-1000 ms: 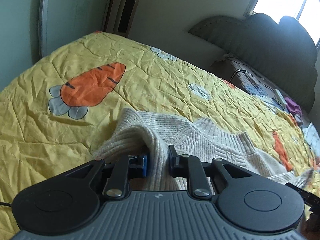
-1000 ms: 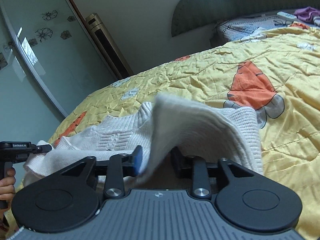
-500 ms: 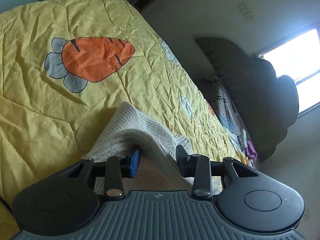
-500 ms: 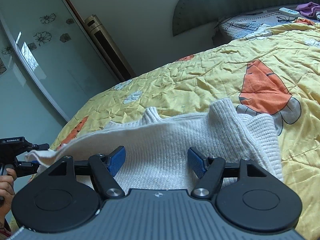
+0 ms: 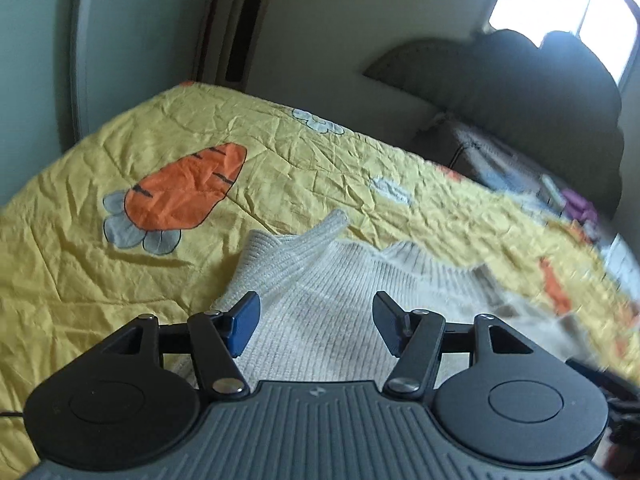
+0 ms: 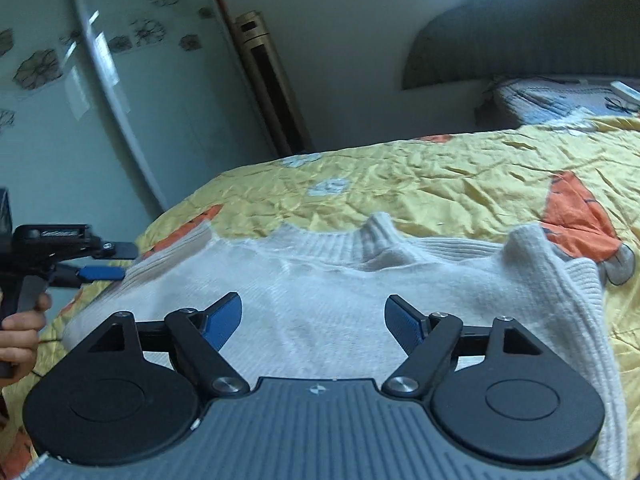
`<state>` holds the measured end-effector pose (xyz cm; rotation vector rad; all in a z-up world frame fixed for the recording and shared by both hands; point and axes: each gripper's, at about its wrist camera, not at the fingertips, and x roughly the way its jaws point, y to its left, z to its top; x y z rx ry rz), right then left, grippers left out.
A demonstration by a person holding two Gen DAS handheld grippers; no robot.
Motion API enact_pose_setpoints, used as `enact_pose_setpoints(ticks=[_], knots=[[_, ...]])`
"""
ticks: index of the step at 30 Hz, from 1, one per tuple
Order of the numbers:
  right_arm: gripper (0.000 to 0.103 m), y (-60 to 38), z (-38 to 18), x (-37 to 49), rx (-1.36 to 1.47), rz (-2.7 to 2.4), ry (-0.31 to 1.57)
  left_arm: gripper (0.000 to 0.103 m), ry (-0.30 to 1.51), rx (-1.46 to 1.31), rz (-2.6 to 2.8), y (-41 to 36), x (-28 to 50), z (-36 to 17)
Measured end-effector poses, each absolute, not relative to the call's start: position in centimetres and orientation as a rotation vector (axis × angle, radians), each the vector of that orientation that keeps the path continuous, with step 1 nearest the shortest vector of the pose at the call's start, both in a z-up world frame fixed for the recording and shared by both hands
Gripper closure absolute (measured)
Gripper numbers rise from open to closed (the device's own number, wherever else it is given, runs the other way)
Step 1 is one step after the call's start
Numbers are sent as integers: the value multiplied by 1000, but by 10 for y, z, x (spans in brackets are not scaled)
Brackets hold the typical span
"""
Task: Fold small clothes
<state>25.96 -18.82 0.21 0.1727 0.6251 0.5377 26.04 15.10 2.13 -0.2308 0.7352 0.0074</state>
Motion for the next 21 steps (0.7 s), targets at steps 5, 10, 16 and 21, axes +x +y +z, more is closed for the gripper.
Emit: enact_pose_setpoints(ticks=[5,10,16,21], knots=[[11,-154,-5,242,-25,560,640,41,764,-11,107,132,258,0],[0,-152,-25,234,-88,494,653,39,743,-68,124,143,243,-22],[0,-151,-36,218,-103,460,583,33,676,28,148,126,230,-32],[0,-151,-39,212,-106,444,555,30,631,46,147,124,224,-38]])
